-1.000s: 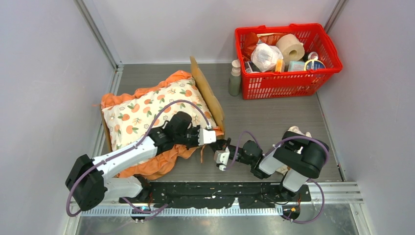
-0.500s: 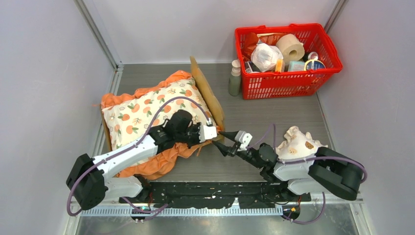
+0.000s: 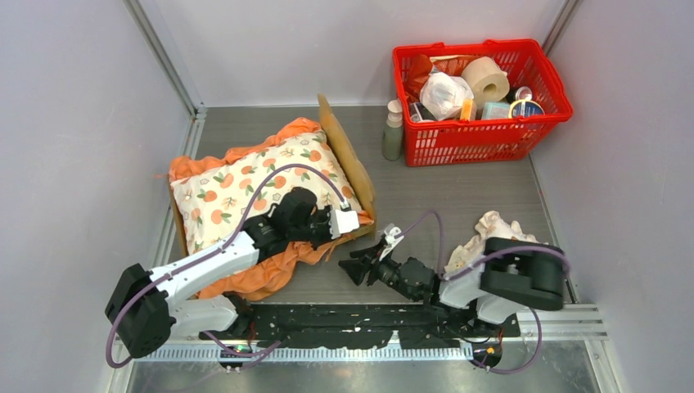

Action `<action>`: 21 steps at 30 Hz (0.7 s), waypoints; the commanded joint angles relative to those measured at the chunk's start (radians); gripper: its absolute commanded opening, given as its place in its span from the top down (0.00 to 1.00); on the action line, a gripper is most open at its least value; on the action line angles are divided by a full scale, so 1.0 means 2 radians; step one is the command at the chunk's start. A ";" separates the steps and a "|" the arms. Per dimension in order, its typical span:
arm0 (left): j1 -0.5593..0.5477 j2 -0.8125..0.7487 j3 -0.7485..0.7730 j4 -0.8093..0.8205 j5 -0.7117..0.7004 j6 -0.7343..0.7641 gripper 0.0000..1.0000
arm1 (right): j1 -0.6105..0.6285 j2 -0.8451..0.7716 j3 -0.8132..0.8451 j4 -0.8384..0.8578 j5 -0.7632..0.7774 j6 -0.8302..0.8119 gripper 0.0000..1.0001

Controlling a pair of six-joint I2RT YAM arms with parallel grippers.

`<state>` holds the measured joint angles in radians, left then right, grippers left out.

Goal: Set up the pet bed
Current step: Tie the ropes to the bed frame.

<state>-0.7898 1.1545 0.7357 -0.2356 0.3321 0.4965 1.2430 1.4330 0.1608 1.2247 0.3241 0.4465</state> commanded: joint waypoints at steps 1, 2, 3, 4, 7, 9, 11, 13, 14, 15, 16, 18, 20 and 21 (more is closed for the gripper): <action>0.003 -0.001 0.000 0.028 0.001 -0.014 1.00 | 0.008 0.126 0.024 0.187 0.067 0.086 0.45; 0.003 -0.001 0.000 0.028 0.003 -0.015 1.00 | 0.008 0.140 0.030 0.193 0.067 0.088 0.45; 0.003 0.000 0.000 0.028 0.002 -0.016 1.00 | 0.011 0.159 0.044 0.196 0.065 0.083 0.45; 0.003 0.001 0.000 0.029 0.002 -0.017 1.00 | 0.013 0.166 0.050 0.197 0.071 0.073 0.45; 0.003 0.004 0.000 0.031 -0.002 -0.019 1.00 | 0.019 0.178 0.071 0.198 0.082 0.058 0.43; 0.003 0.005 0.000 0.032 -0.002 -0.020 1.00 | 0.020 0.179 0.081 0.198 0.085 0.055 0.42; 0.003 0.007 0.001 0.032 -0.004 -0.022 1.00 | 0.020 0.180 0.088 0.198 0.084 0.051 0.42; 0.003 0.009 0.002 0.033 -0.003 -0.023 1.00 | 0.020 0.181 0.093 0.198 0.081 0.050 0.42; 0.003 0.010 0.002 0.033 -0.002 -0.023 1.00 | 0.020 0.182 0.094 0.198 0.083 0.051 0.42; 0.003 0.012 0.003 0.032 -0.002 -0.024 1.00 | 0.020 0.184 0.098 0.197 0.086 0.052 0.42; 0.003 0.012 0.003 0.033 -0.001 -0.025 1.00 | 0.019 0.189 0.099 0.197 0.088 0.052 0.42; 0.003 0.012 0.002 0.038 0.000 -0.027 1.00 | 0.019 0.198 0.101 0.197 0.102 0.057 0.42; 0.003 0.012 0.001 0.039 0.001 -0.029 1.00 | 0.018 0.206 0.101 0.197 0.111 0.060 0.42; 0.003 0.013 0.002 0.039 0.001 -0.030 1.00 | 0.018 0.211 0.101 0.197 0.113 0.062 0.42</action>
<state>-0.7898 1.1763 0.7353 -0.2150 0.3290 0.4522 1.2774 1.8210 0.3466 1.4681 0.4820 0.5488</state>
